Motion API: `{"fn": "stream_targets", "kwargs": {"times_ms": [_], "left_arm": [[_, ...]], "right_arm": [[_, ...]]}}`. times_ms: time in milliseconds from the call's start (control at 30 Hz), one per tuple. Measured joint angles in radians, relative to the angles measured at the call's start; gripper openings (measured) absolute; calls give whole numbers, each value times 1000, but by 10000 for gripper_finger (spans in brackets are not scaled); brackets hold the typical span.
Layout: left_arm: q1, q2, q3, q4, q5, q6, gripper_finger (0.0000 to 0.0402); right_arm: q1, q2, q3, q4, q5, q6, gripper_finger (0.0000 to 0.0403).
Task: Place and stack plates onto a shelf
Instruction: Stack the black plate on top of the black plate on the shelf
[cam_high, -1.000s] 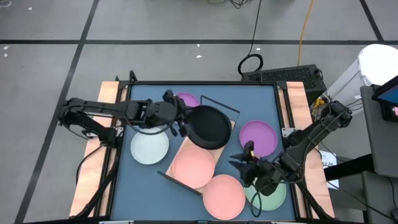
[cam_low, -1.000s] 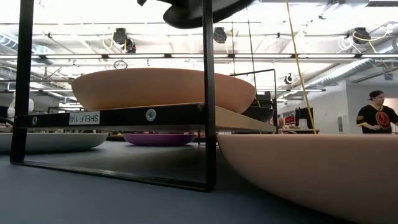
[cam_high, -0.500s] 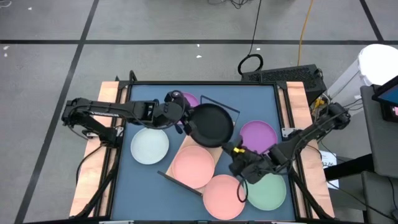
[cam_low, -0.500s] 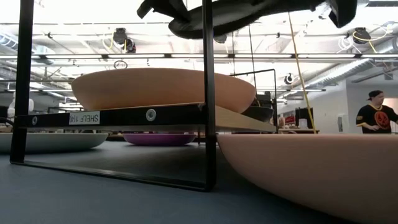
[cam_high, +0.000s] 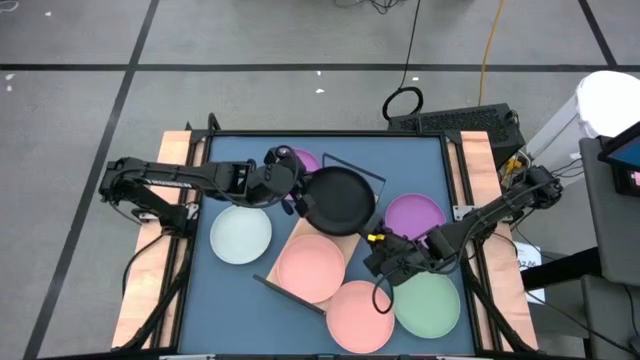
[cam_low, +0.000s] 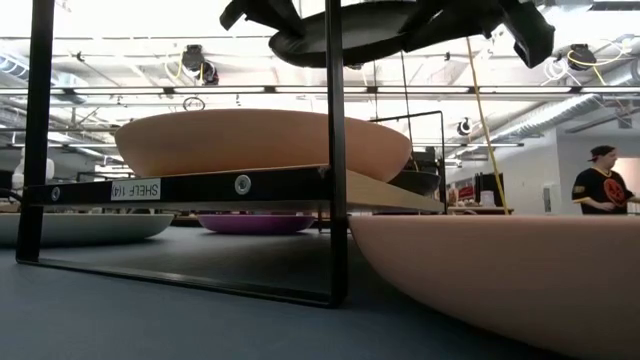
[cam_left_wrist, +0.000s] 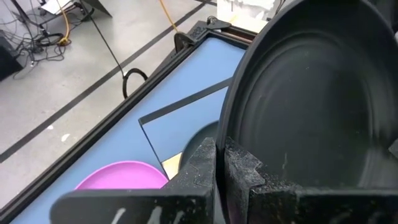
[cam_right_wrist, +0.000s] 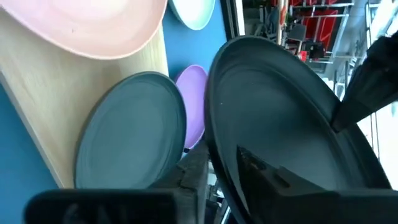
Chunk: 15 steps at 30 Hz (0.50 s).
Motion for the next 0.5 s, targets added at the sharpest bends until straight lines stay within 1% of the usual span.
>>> {"fn": "stream_targets", "kwargs": {"times_ms": [100,133,267,367,433,500], "left_arm": [[0,-1,0,9,23,-1,24],[0,-2,0,12,29,-1,25],[0,-2,0,13,38,8,28],[-1,-2,0,31,43,64,31],[-6,-2,0,49,44,121,41],[-10,-2,0,62,52,163,61]], "right_arm": [[-7,1,0,-5,-20,-17,19],[-7,2,-1,-6,-22,-23,12],[-8,2,-1,-4,-38,-27,8],[-8,2,-1,-3,-55,-18,4],[-8,2,-1,-1,-55,-12,3],[-8,2,-1,0,-58,8,3]]}}
